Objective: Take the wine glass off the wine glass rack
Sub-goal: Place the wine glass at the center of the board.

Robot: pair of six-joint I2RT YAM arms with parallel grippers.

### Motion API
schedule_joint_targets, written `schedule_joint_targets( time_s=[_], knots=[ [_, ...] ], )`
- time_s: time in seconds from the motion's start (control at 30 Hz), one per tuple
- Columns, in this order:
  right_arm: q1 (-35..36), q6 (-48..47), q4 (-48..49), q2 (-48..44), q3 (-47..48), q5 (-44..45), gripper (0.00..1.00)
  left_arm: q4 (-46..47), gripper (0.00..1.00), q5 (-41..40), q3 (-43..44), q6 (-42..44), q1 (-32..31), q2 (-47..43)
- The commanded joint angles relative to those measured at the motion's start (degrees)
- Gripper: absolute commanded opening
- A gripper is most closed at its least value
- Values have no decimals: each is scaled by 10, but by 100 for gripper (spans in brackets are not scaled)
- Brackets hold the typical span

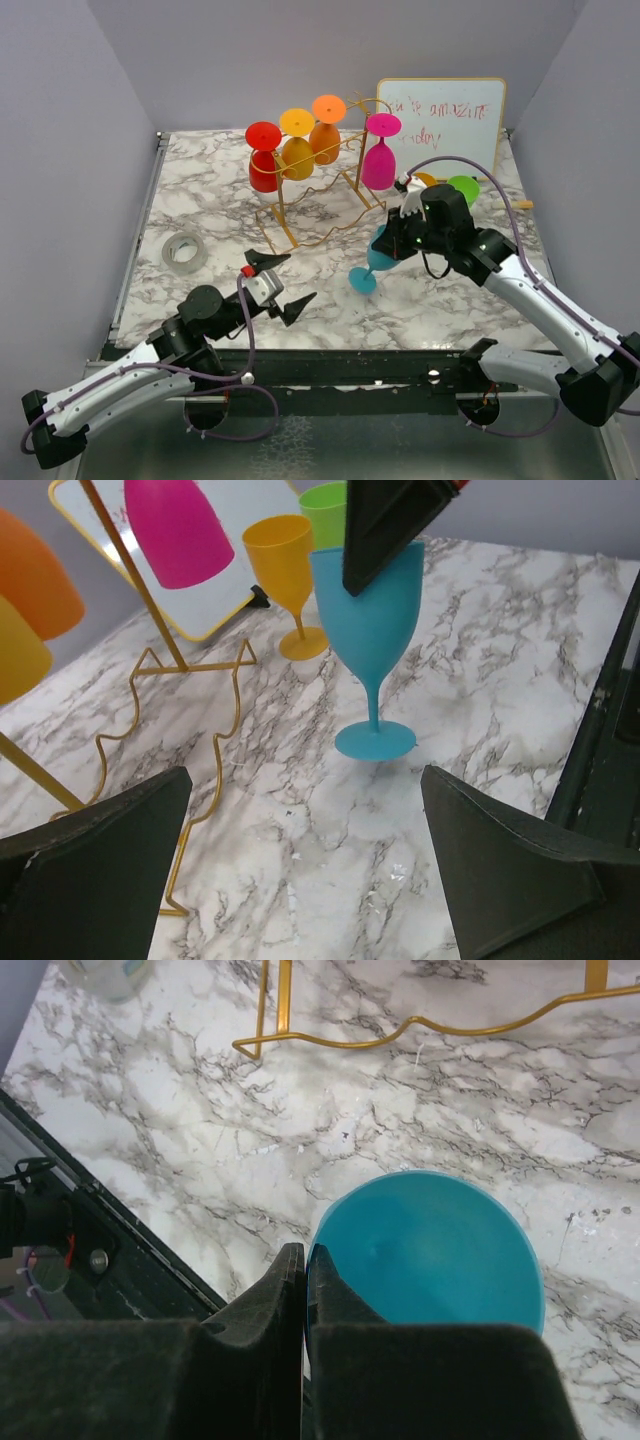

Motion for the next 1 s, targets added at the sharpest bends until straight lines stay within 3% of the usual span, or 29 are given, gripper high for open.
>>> schedule_joint_targets(
  time_s=[0.0, 0.2, 0.37, 0.67, 0.97],
  knots=[
    [4, -2, -9, -39, -2, 21, 1, -28, 99, -91, 49, -123, 2, 41],
    [4, -9, -35, -96, -28, 68, 0, -87, 99, -134, 114, -174, 2, 119],
    [4, -22, -19, -153, -54, 88, 1, -134, 99, -149, 136, -200, 2, 125],
    [4, -14, -46, -120, -53, 193, 1, -88, 99, -129, 84, -145, 2, 46],
    [4, -20, -24, -80, -39, 333, 0, -106, 99, -151, 93, -104, 2, 69]
  ],
)
